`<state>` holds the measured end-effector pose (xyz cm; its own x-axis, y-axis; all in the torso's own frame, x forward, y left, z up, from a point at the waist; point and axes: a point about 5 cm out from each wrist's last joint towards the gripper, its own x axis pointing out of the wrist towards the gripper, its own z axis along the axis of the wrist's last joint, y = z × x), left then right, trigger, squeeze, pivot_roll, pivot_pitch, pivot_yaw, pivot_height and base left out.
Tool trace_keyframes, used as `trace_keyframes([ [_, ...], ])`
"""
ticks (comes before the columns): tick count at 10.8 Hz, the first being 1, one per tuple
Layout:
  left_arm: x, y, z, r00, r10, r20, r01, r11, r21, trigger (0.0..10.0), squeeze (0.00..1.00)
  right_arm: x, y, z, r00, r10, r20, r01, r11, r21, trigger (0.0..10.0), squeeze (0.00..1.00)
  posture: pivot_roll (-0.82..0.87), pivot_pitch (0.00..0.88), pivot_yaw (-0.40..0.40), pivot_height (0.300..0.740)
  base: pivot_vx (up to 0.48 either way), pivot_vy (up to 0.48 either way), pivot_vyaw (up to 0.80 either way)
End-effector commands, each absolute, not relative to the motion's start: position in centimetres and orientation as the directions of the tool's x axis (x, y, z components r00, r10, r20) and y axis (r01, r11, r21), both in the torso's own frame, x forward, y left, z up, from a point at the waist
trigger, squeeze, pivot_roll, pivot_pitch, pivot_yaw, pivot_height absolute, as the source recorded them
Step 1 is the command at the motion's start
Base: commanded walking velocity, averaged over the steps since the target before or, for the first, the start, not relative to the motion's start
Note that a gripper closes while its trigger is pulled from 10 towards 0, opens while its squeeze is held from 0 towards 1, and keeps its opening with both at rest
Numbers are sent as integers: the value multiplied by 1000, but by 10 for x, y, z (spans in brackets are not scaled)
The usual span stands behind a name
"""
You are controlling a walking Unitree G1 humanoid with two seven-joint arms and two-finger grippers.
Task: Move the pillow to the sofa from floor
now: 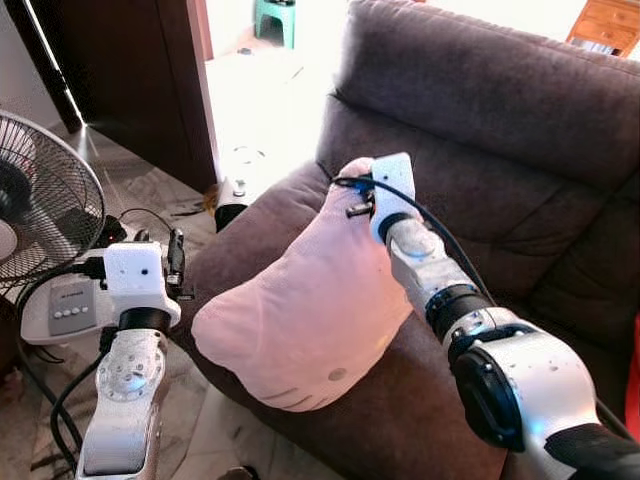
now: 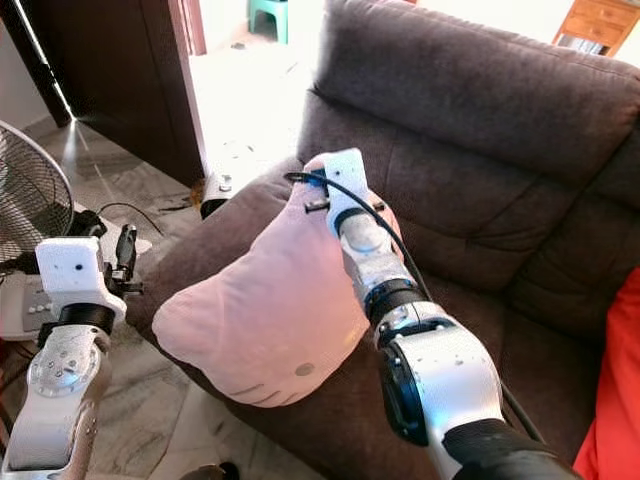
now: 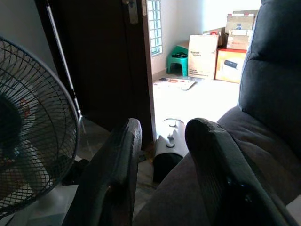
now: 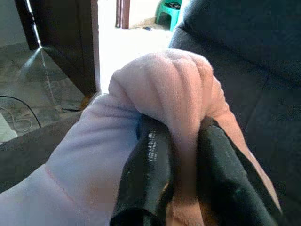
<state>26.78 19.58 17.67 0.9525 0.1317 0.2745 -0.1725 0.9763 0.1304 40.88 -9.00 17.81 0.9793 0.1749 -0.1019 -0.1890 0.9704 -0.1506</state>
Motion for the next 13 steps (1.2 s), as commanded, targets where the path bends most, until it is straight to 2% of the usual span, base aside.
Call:
trace_keyframes([
  [1, 266, 191, 179, 956, 107, 275, -152, 977, 150, 10000, 0, 405, -89, 165, 972, 185, -145, -205, 969, -140, 10000, 1000, 247, 158, -98, 740, 0, 0, 0],
  [6, 267, 190, 177, 959, 104, 263, -148, 977, 153, 10000, 0, 406, -89, 171, 977, 179, -115, -197, 966, -171, 10000, 1000, 247, 150, -98, 740, 0, 0, 0],
  [7, 268, 191, 177, 959, 105, 263, -149, 977, 154, 10000, 0, 407, -89, 176, 981, 176, -79, -188, 964, -186, 10000, 0, 245, 147, -98, 740, 0, 0, 0],
  [11, 268, 194, 170, 959, 114, 260, -153, 979, 134, 10000, 0, 404, -96, 181, 978, 198, 60, -184, 966, -183, 10000, 0, 224, 133, -94, 740, 0, 0, 0],
  [12, 268, 193, 167, 961, 113, 254, -150, 980, 132, 10000, 0, 401, -102, 176, 976, 195, 95, -177, 969, -174, 10000, 0, 219, 129, -91, 740, 0, 0, 0],
  [13, 268, 202, 162, 962, 128, 241, -167, 974, 150, 10000, 0, 388, -129, 158, 977, 149, 150, -127, 981, -148, 10000, 0, 197, 115, -80, 740, 0, 0, 0],
])
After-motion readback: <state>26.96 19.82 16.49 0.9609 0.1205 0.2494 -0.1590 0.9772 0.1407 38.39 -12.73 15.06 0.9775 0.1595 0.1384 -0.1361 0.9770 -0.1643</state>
